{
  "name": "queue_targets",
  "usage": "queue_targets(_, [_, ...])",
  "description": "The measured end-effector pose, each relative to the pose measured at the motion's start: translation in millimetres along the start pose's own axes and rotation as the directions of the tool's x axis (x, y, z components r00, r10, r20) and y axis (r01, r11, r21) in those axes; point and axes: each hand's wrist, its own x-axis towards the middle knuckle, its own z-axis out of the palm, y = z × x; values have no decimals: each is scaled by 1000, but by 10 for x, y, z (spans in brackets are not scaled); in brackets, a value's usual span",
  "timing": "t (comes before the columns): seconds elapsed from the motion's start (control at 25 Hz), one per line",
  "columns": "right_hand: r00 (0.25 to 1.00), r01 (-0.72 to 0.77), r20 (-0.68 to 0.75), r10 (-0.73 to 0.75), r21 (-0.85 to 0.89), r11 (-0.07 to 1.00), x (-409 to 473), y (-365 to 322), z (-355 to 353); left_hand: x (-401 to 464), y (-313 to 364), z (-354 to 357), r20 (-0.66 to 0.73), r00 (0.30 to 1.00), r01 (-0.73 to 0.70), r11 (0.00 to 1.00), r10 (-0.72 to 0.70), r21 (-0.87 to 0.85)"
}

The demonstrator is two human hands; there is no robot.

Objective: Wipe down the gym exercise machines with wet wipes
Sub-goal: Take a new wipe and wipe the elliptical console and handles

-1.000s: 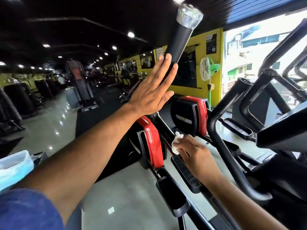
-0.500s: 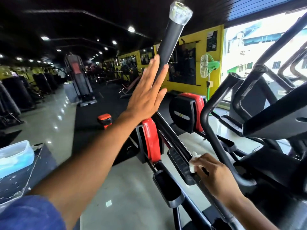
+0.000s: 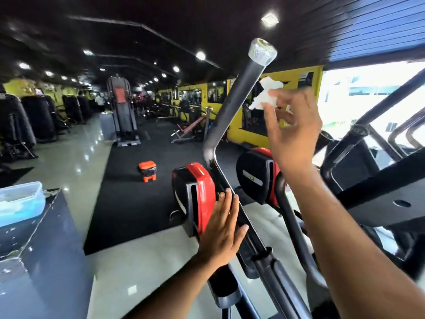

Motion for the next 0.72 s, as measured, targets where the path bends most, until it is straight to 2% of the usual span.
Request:
queue_targets(0.16, [991, 130, -8, -130, -49, 990, 297, 153, 176, 50, -195, -149, 64, 990, -130, 984, 123, 124])
queue_targets(0.28, [991, 130, 5, -130, -3, 991, 388, 258, 286, 52, -280, -191, 103, 979, -192, 962, 174, 193])
queue_targets(0.44, [994, 107, -22, -107, 18, 994, 355, 287, 415, 19, -265, -175, 123, 979, -189, 958, 165, 215])
queue_targets(0.52, [992, 115, 38, -117, 42, 992, 263, 302, 488, -15, -209, -134, 123, 980, -181, 963, 159, 200])
queue_targets(0.72, [951, 64, 302, -64, 8, 998, -278, 481, 746, -75, -157, -83, 121, 979, -191, 951, 165, 243])
